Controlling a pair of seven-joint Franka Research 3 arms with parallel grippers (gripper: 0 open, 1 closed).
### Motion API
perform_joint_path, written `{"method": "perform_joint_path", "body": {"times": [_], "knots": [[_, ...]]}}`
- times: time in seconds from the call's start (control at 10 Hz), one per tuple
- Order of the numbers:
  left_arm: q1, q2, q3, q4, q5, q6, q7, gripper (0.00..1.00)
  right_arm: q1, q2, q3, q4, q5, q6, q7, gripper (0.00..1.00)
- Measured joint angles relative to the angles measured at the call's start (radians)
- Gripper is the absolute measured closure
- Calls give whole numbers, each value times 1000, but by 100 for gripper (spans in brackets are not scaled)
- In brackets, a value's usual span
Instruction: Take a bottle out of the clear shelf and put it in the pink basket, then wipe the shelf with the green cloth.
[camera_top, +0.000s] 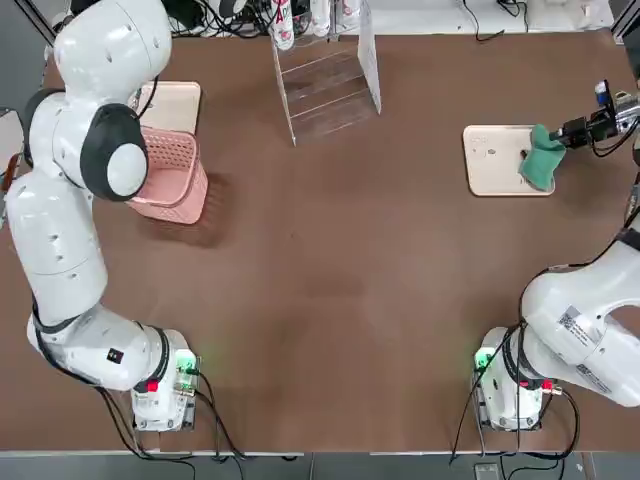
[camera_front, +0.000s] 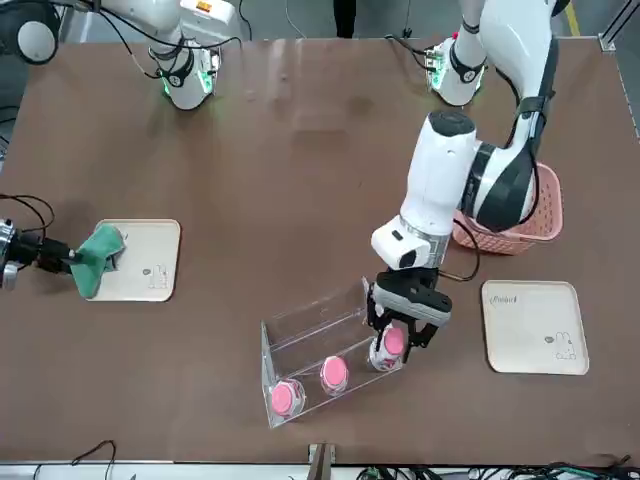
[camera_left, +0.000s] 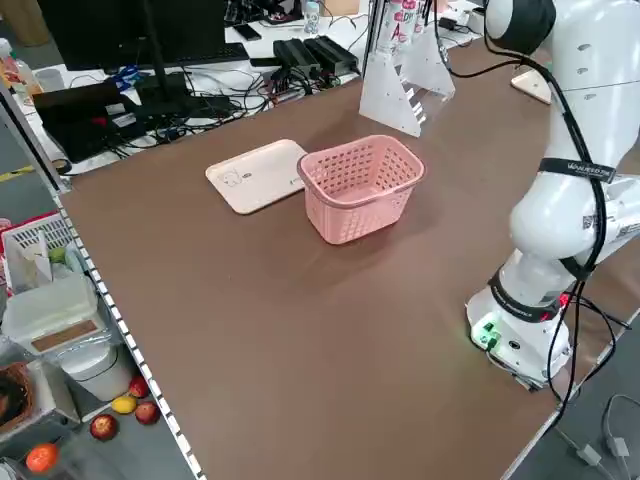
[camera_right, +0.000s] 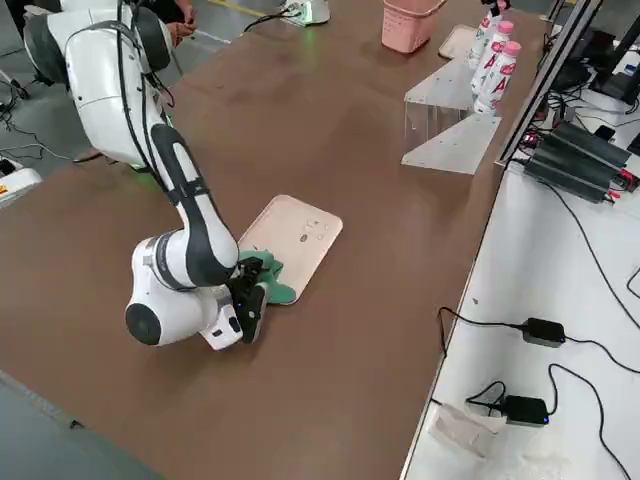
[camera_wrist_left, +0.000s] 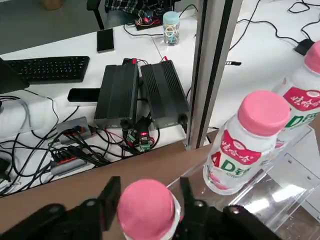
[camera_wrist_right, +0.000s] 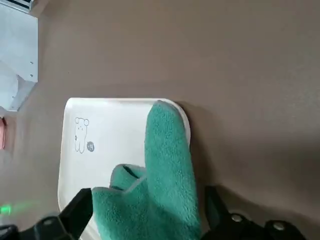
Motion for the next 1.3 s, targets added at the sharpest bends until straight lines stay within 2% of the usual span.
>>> {"method": "perform_joint_path", "body": {"times": [0.1, 0.3, 0.4, 0.6, 1.0, 1.3], "knots": [[0, -1, 0, 0, 0, 0, 0, 49, 0, 1, 0, 0, 0, -5, 0, 11], [3, -4, 0, 0, 0, -2, -1, 56, 0, 1, -1, 0, 0, -10, 0, 21], [3, -6, -3, 0, -2, -13, -4, 56, 0, 1, -1, 0, 0, -10, 0, 21], [1, -29, -5, 3, -55, -99, -11, 56, 0, 1, -6, 0, 0, -10, 0, 30], [0, -50, -7, 10, -84, -152, -18, 56, 3, 1, -9, 0, 0, -12, 2, 94], [5, -84, -7, 19, -92, -169, -20, 56, 30, -4, -11, 16, 0, -84, 47, 97]]}}
